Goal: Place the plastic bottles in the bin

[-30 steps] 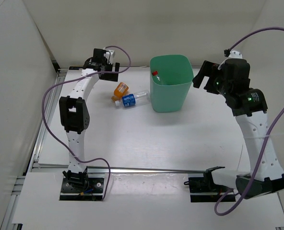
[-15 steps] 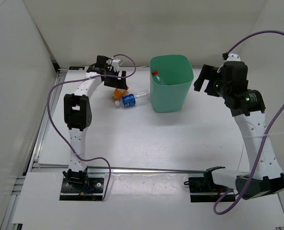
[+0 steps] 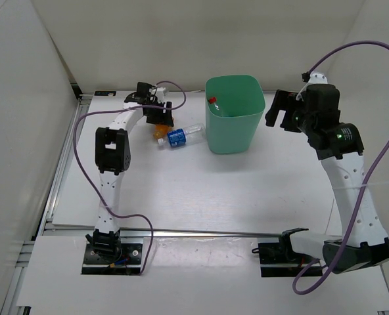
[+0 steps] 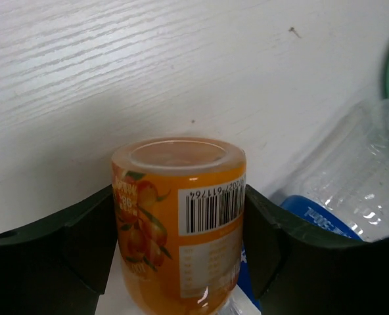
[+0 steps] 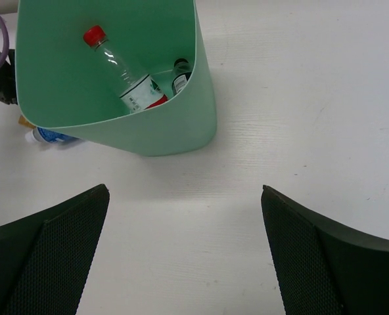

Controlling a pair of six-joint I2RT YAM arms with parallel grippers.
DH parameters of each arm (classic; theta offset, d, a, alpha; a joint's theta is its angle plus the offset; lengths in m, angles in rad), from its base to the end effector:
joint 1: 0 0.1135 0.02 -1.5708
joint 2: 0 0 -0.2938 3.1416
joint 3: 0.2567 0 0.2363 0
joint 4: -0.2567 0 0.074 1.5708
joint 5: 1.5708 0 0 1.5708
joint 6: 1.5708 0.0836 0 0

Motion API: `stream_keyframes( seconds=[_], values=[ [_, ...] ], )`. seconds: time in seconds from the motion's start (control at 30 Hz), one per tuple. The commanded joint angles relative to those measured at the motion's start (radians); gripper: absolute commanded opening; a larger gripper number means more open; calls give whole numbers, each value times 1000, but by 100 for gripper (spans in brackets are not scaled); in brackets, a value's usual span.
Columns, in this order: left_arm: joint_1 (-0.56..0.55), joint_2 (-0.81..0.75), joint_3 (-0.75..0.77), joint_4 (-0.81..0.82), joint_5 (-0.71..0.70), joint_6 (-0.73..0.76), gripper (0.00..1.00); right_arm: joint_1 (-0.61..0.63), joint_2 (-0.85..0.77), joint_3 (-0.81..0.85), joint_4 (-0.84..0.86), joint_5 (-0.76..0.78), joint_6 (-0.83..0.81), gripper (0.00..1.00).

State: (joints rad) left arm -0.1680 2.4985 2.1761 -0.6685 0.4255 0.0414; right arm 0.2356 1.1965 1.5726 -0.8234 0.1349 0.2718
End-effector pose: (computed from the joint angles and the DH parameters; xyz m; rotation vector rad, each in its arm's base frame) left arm 0.5593 -0.1299 0.1486 0.4265 2.4983 -0.5930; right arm 0.2404 0.0461 0.4589 0.1223 2.0150 0.1867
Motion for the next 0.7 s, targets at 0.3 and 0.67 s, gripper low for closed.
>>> stream_keyframes(
  seconds=[0.3,0.67],
  values=[
    [-10,-111,257,82,-246,-46,46,-5,3,-17,36,-17,-2,100],
    [-92,-277,389,459,-77,-509,34,-5,-18,-58,46,-6,16,100]
  ],
)
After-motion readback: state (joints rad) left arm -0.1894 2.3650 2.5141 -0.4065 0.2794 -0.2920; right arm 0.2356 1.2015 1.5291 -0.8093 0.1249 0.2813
